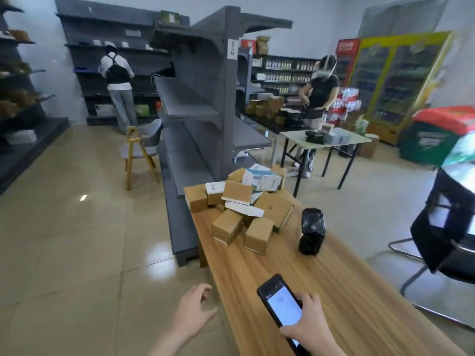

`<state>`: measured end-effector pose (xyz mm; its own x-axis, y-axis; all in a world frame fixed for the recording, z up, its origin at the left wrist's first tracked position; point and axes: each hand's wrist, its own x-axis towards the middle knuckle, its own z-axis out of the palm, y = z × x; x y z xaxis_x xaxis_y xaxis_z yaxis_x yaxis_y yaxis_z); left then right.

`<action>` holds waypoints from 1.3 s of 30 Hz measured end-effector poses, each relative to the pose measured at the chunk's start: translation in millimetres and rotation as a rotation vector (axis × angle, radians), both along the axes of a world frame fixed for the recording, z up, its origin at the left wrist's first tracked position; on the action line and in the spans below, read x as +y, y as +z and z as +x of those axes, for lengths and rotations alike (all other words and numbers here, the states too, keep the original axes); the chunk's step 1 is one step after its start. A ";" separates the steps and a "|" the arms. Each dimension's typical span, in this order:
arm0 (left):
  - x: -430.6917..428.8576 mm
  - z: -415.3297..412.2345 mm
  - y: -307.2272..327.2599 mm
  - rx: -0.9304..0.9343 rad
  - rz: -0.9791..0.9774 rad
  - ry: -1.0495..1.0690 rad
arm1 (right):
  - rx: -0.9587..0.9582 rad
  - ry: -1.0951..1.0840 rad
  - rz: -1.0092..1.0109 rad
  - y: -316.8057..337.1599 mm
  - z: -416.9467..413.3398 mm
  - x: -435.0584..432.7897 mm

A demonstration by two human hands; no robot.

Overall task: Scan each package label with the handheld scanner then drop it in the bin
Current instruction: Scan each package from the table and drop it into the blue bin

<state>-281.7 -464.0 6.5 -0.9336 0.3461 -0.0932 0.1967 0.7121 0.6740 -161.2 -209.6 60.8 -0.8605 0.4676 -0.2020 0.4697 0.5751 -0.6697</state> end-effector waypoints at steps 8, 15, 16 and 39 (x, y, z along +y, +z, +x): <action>83.7 -100.2 1.1 -0.014 -0.040 -0.227 | -0.016 -0.224 -0.041 -6.9 -37.5 39.7; 176.9 -149.1 12.3 -0.032 -0.080 -0.379 | -0.025 -0.388 -0.068 -5.7 -62.0 106.8; 189.6 -154.6 14.5 -0.028 -0.088 -0.395 | -0.023 -0.404 -0.080 -5.5 -63.6 115.4; 481.0 -304.9 -24.8 0.591 -0.697 -1.340 | -0.124 -0.715 -0.096 -47.1 -113.9 203.6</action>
